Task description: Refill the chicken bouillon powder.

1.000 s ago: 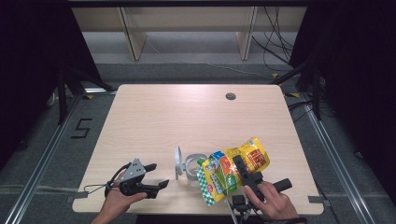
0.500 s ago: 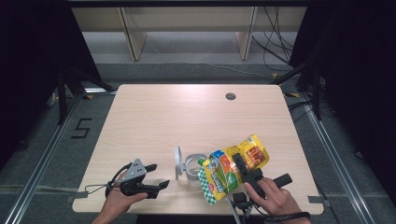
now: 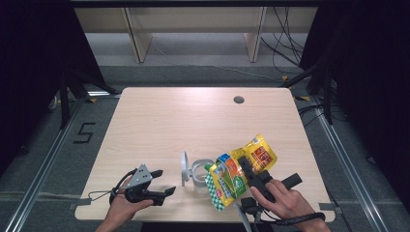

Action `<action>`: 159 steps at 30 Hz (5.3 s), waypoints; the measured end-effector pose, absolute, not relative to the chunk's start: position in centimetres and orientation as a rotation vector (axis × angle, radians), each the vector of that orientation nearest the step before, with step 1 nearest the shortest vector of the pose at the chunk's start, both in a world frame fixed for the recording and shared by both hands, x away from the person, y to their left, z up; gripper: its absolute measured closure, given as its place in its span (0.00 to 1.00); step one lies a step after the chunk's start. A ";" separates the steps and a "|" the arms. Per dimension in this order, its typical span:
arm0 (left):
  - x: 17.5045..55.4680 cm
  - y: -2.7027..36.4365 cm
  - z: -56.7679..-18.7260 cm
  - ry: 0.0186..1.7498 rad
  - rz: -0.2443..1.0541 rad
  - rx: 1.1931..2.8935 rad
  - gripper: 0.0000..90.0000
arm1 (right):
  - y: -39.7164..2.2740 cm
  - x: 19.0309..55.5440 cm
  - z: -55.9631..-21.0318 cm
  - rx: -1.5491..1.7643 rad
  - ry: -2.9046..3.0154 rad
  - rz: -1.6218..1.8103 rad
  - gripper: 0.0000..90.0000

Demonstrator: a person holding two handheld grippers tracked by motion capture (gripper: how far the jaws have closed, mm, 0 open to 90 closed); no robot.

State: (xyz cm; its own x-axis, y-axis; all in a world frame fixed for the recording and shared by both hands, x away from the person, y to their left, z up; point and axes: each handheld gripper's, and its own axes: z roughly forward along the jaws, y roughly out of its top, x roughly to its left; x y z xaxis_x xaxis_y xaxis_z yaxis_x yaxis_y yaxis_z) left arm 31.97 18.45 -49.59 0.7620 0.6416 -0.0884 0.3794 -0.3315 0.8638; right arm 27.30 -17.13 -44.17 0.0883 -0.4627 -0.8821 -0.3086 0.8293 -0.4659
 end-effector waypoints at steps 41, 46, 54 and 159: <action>32.0 18.3 -49.7 0.792 0.315 1.959 0.24 | -17.0 27.3 -42.1 -0.813 1.483 -0.229 0.56; 32.0 18.3 -49.7 0.790 0.317 1.961 0.24 | -16.8 27.4 -41.9 -0.837 1.467 -0.229 0.56; 32.1 18.3 -49.7 0.789 0.320 1.964 0.24 | -16.9 27.4 -41.9 -0.820 1.471 -0.218 0.56; 32.2 18.1 -49.7 0.774 0.324 1.971 0.22 | -15.8 27.3 -40.6 -0.880 1.519 -0.245 0.58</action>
State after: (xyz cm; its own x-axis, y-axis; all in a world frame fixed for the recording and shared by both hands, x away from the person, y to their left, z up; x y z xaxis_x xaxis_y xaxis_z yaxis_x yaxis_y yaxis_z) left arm 32.16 18.10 -49.74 0.7636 0.6395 -0.0892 0.3847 -0.3397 0.8582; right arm 27.30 -15.82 -40.60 0.0958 -0.6462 -0.7571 -0.3749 0.6812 -0.6289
